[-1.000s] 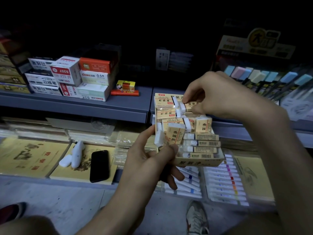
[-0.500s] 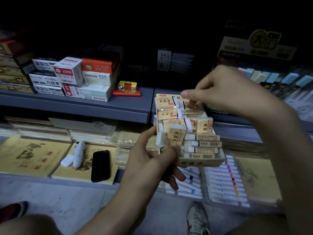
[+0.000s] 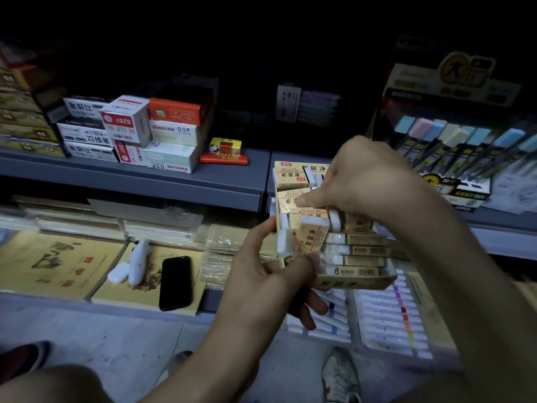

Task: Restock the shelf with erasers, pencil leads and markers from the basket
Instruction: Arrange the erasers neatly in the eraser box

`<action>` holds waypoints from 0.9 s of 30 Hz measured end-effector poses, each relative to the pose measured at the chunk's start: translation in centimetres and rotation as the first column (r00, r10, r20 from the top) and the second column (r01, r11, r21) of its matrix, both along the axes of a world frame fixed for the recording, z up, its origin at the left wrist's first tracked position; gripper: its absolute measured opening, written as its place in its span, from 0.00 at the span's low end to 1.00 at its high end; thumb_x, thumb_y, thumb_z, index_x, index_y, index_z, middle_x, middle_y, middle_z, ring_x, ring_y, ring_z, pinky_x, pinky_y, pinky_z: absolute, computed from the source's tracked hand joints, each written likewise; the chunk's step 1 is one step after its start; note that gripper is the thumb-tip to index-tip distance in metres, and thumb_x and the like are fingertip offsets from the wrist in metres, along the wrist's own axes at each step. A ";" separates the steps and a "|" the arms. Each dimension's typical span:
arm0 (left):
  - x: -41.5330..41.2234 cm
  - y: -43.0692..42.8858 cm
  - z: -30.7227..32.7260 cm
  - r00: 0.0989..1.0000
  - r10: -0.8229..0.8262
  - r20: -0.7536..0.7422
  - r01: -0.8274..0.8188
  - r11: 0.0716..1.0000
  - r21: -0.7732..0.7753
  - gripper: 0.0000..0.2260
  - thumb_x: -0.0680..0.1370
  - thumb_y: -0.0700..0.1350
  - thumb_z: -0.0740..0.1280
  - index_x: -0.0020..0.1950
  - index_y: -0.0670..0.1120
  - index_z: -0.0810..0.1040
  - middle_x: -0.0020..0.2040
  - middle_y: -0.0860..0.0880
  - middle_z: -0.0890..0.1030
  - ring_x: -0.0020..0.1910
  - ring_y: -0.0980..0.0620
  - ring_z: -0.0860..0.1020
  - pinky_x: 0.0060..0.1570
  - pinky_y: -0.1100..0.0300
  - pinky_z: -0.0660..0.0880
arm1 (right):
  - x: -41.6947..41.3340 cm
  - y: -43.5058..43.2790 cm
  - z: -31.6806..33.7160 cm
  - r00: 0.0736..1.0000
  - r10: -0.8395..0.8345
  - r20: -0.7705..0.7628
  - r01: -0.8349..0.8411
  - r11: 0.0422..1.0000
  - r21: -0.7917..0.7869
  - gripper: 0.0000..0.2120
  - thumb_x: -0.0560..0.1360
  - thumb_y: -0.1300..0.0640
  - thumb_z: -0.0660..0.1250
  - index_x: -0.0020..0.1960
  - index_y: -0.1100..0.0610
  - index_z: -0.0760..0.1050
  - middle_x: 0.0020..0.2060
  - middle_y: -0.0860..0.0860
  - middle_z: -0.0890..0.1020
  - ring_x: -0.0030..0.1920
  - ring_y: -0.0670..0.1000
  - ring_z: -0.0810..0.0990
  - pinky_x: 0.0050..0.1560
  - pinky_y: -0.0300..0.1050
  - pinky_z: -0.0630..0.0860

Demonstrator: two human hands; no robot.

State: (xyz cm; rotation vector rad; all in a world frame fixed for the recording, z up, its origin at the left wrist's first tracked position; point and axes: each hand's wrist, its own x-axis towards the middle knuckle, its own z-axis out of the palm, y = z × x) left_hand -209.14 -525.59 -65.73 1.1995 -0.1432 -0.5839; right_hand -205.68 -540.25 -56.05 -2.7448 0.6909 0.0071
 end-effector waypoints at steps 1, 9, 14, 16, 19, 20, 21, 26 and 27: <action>0.0 0.0 0.0 1.000 -0.002 0.000 0.002 1.000 0.000 0.26 0.78 0.35 0.71 0.73 0.53 0.72 0.35 0.38 0.83 0.27 0.41 0.79 0.26 0.56 0.76 | -0.1 -0.2 0.2 1.000 -0.006 -0.003 0.007 0.999 0.054 0.25 0.60 0.38 0.82 0.43 0.57 0.84 0.40 0.51 0.84 0.43 0.54 0.82 0.44 0.49 0.80; -0.1 0.1 0.2 0.999 -0.005 -0.037 0.004 1.000 -0.016 0.29 0.78 0.36 0.71 0.76 0.53 0.68 0.34 0.37 0.83 0.25 0.42 0.78 0.25 0.57 0.75 | -1.8 -4.9 3.0 0.964 0.041 0.261 -0.159 0.879 0.450 0.14 0.66 0.48 0.80 0.42 0.57 0.84 0.33 0.49 0.85 0.32 0.46 0.78 0.28 0.38 0.69; 0.0 0.1 0.2 0.999 -0.006 -0.034 0.005 1.000 -0.019 0.28 0.77 0.36 0.72 0.74 0.54 0.71 0.34 0.38 0.82 0.24 0.42 0.78 0.25 0.56 0.76 | -1.2 -6.1 1.7 0.955 -0.160 0.250 0.043 0.909 0.415 0.13 0.71 0.46 0.78 0.43 0.56 0.84 0.27 0.46 0.83 0.31 0.46 0.75 0.31 0.41 0.69; 0.0 0.1 0.2 1.000 -0.003 -0.030 0.002 1.000 -0.021 0.27 0.77 0.36 0.72 0.73 0.54 0.72 0.34 0.38 0.82 0.25 0.42 0.78 0.25 0.56 0.76 | -0.6 -6.1 0.5 0.977 -0.173 0.128 0.117 0.925 0.361 0.18 0.72 0.42 0.76 0.41 0.57 0.84 0.33 0.51 0.86 0.31 0.48 0.75 0.32 0.42 0.69; 0.0 0.0 0.2 1.000 0.005 -0.025 -0.005 1.000 -0.019 0.25 0.77 0.36 0.72 0.71 0.53 0.73 0.32 0.38 0.82 0.23 0.43 0.77 0.24 0.57 0.75 | -0.3 -6.4 -0.3 0.983 -0.180 0.048 0.165 0.960 0.226 0.24 0.68 0.35 0.76 0.38 0.57 0.82 0.37 0.55 0.85 0.35 0.52 0.79 0.37 0.45 0.72; 0.0 0.0 0.2 1.000 0.006 -0.024 -0.006 1.000 -0.019 0.25 0.77 0.36 0.72 0.71 0.53 0.73 0.31 0.38 0.81 0.23 0.42 0.77 0.24 0.57 0.75 | -0.5 -6.3 -0.1 0.982 -0.177 0.065 0.163 0.969 0.188 0.24 0.68 0.35 0.76 0.39 0.56 0.81 0.37 0.54 0.84 0.38 0.52 0.79 0.36 0.45 0.71; 0.0 0.0 0.2 1.000 0.004 -0.021 -0.005 1.000 -0.020 0.25 0.77 0.36 0.72 0.71 0.53 0.73 0.31 0.38 0.81 0.23 0.42 0.77 0.24 0.57 0.75 | -0.8 -6.1 0.3 0.982 -0.164 0.096 0.148 0.977 0.155 0.22 0.69 0.36 0.76 0.40 0.56 0.80 0.37 0.53 0.83 0.39 0.51 0.78 0.35 0.44 0.69; -0.1 0.0 0.1 1.000 -0.005 -0.016 0.005 1.000 -0.030 0.27 0.78 0.35 0.71 0.74 0.52 0.71 0.31 0.37 0.81 0.23 0.42 0.78 0.24 0.59 0.74 | -1.5 -3.1 2.1 0.973 0.067 0.221 -0.097 0.987 0.131 0.08 0.73 0.46 0.76 0.38 0.48 0.85 0.32 0.43 0.83 0.37 0.42 0.79 0.33 0.39 0.69; -0.2 0.0 0.0 1.000 -0.006 -0.013 0.005 1.000 -0.031 0.27 0.78 0.34 0.70 0.74 0.52 0.71 0.30 0.36 0.81 0.22 0.43 0.77 0.23 0.60 0.73 | -1.4 -2.4 2.0 0.978 0.116 0.173 -0.138 0.983 0.118 0.07 0.74 0.48 0.76 0.38 0.47 0.85 0.33 0.42 0.84 0.39 0.42 0.80 0.35 0.39 0.71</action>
